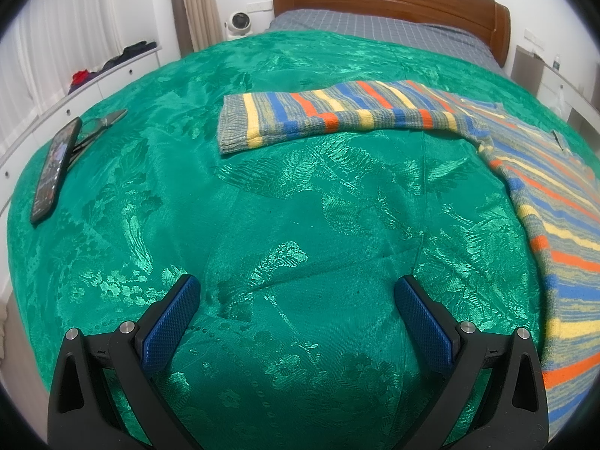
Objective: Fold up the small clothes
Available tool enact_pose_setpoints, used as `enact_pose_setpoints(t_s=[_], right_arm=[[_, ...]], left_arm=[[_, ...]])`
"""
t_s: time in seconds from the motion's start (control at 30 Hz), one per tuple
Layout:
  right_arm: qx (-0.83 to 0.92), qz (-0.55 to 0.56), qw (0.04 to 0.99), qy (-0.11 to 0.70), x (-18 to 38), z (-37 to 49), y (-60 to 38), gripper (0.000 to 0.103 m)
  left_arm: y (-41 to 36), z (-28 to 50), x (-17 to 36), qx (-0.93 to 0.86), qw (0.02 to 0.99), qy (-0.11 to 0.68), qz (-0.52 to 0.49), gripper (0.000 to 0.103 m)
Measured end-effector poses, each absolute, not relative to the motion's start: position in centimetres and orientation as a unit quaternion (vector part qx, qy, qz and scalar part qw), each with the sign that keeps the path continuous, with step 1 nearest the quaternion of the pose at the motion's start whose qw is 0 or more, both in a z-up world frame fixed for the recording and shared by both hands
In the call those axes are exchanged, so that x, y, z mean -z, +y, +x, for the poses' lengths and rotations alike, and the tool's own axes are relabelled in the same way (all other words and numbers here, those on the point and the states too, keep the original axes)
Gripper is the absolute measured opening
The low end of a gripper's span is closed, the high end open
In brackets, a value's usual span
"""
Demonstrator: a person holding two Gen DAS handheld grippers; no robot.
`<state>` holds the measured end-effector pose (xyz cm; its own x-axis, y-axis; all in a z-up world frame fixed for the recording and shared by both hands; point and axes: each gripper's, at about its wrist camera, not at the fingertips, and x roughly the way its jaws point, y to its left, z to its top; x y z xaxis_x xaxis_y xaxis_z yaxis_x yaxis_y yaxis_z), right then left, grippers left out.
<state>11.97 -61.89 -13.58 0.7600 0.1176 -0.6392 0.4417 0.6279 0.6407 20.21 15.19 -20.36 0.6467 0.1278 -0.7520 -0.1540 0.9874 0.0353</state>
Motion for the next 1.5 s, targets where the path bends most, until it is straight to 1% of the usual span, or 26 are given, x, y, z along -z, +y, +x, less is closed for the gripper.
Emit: enact_pose_setpoints(t_s=[0.13,0.23,0.27,0.37,0.4,0.43,0.47,0.6,0.77,0.9,0.97,1.03,1.23,1.27,1.3,1.33,1.4,1.43,1.5], right_arm=[[0.086,0.467,0.798,0.371,16.3,15.3,-64.6,0.071],[0.092,0.447,0.794,0.401,17.5,17.6,-64.7,0.062],[0.1,0.435,0.794,0.414,17.8,18.4,-64.9,0.06],[0.115,0.424,0.783,0.441,19.6,20.1,-64.9,0.047],[0.113,0.42,0.779,0.452,20.2,20.5,-65.1,0.029],[0.116,0.406,0.779,0.464,20.6,20.9,-65.1,0.003],[0.118,0.398,0.78,0.468,20.6,21.1,-65.0,0.003],[0.144,0.343,0.811,0.45,17.3,21.6,-64.3,0.002],[0.082,0.248,0.885,0.386,6.7,24.8,-58.5,0.002],[-0.008,0.201,0.907,0.37,1.4,28.5,-50.8,0.002],[-0.048,0.182,0.908,0.375,0.6,30.6,-46.6,0.002],[-0.079,0.166,0.904,0.386,0.9,32.5,-42.4,0.002],[-0.111,0.14,0.882,0.435,5.5,35.7,-33.5,0.003],[-0.124,0.152,0.874,0.445,6.7,36.2,-32.5,0.006],[-0.152,0.19,0.854,0.46,8.4,36.6,-32.0,0.014],[-0.172,0.221,0.836,0.473,8.9,37.3,-31.0,0.043],[-0.219,0.292,0.797,0.481,10.8,37.4,-30.4,0.073],[-0.24,0.314,0.781,0.483,11.4,37.1,-30.8,0.072],[-0.252,0.321,0.775,0.482,11.8,36.4,-32.0,0.072]], left_arm=[[15.1,20.3,20.4,-0.079,0.907,0.413,-0.014,0.103],[15.1,20.3,20.4,-0.079,0.907,0.413,-0.014,0.103],[15.1,20.3,20.4,-0.078,0.907,0.413,-0.014,0.103],[15.1,20.3,20.5,-0.079,0.907,0.413,-0.013,0.103],[15.1,20.3,20.5,-0.079,0.907,0.412,-0.013,0.103],[15.1,20.4,20.5,-0.08,0.907,0.412,-0.013,0.103],[15.2,20.4,20.5,-0.08,0.907,0.412,-0.013,0.103],[15.2,20.4,20.5,-0.079,0.908,0.412,-0.013,0.103],[15.3,20.5,20.5,-0.079,0.908,0.411,-0.013,0.103],[15.6,20.6,20.5,-0.079,0.908,0.411,-0.013,0.103],[15.7,20.7,20.5,-0.078,0.908,0.411,-0.014,0.103],[15.6,20.6,20.5,-0.076,0.908,0.411,-0.014,0.103],[15.7,20.7,20.5,-0.074,0.909,0.411,-0.014,0.103],[15.7,20.8,20.5,-0.074,0.909,0.411,-0.014,0.103],[15.7,20.8,20.5,-0.074,0.909,0.411,-0.014,0.103],[15.7,20.8,20.5,-0.074,0.909,0.411,-0.014,0.103],[15.7,20.8,20.5,-0.075,0.909,0.41,-0.014,0.103],[15.7,20.8,20.5,-0.075,0.909,0.41,-0.014,0.103],[15.7,20.8,20.5,-0.075,0.909,0.41,-0.014,0.103]])
